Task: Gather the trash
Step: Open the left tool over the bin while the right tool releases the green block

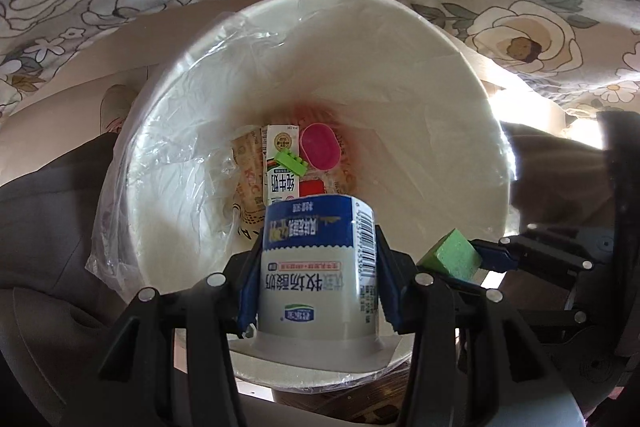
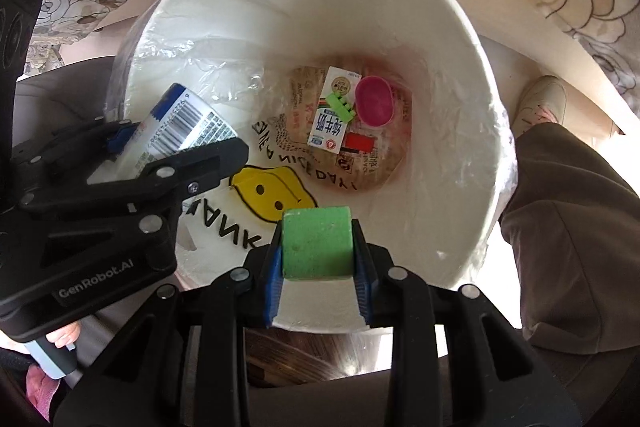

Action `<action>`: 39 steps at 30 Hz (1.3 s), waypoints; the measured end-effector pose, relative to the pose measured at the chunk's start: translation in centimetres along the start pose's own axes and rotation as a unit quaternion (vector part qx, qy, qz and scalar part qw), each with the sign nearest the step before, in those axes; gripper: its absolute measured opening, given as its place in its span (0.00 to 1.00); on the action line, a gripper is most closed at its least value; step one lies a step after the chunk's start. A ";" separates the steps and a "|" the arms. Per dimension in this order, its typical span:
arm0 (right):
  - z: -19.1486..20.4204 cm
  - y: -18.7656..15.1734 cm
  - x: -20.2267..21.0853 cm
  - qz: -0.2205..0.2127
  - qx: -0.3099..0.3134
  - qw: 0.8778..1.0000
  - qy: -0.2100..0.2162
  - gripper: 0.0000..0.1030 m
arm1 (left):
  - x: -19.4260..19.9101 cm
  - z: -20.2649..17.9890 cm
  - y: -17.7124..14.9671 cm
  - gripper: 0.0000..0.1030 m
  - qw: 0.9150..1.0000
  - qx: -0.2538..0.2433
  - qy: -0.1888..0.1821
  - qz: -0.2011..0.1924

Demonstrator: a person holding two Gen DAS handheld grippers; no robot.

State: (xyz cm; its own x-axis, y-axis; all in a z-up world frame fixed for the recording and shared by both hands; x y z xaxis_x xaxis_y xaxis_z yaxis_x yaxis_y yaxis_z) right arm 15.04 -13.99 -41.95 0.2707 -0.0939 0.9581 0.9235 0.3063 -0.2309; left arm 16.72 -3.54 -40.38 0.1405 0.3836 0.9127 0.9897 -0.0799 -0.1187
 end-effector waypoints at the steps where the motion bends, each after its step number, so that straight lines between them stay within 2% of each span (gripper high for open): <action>1: 0.0 0.0 -0.2 0.002 0.000 1.000 -0.005 0.31 | -0.1 0.0 0.1 0.49 1.000 0.002 -0.002 0.001; 11: 0.6 0.5 -1.0 -0.001 0.017 1.000 -0.010 0.32 | -1.0 0.6 0.5 0.50 1.000 0.021 0.000 0.004; 13: 0.5 0.8 -1.5 0.001 0.012 1.000 -0.014 0.37 | -1.0 0.8 0.5 0.63 1.000 0.028 0.005 0.006; 14: 0.4 0.9 -1.5 0.002 0.011 1.000 -0.015 0.41 | -1.0 1.0 0.5 0.64 0.999 0.032 0.008 0.004; 17: 0.5 0.9 -1.5 0.000 0.012 1.000 -0.014 0.44 | -0.7 0.9 0.5 0.64 1.000 0.030 0.004 0.001; 32: 0.9 0.7 -1.6 -0.001 0.016 1.000 -0.018 0.44 | -0.9 1.0 0.5 0.66 1.000 0.023 0.013 0.005; 39: 1.1 0.6 -0.7 -0.011 0.022 1.000 -0.014 0.45 | 0.7 0.2 0.1 0.67 1.000 0.009 0.012 -0.016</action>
State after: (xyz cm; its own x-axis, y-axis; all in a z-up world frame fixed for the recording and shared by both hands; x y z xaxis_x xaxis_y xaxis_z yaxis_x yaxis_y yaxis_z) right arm 15.05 -12.70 -42.58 0.2417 -0.0744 0.9675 0.9161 0.3461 -0.2022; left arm 16.91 -3.10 -39.87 0.1073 0.3633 0.9255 0.9941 -0.0507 -0.0954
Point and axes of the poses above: each gripper's, at about its wrist camera, not at the fingertips, and x roughly against the way its jaws point, z to its left, y to its top, the point moved 4 cm from there along -x, roughly the way its jaws point, and after that the axes turned 7 degrees about -y, right-handed, at the moved point
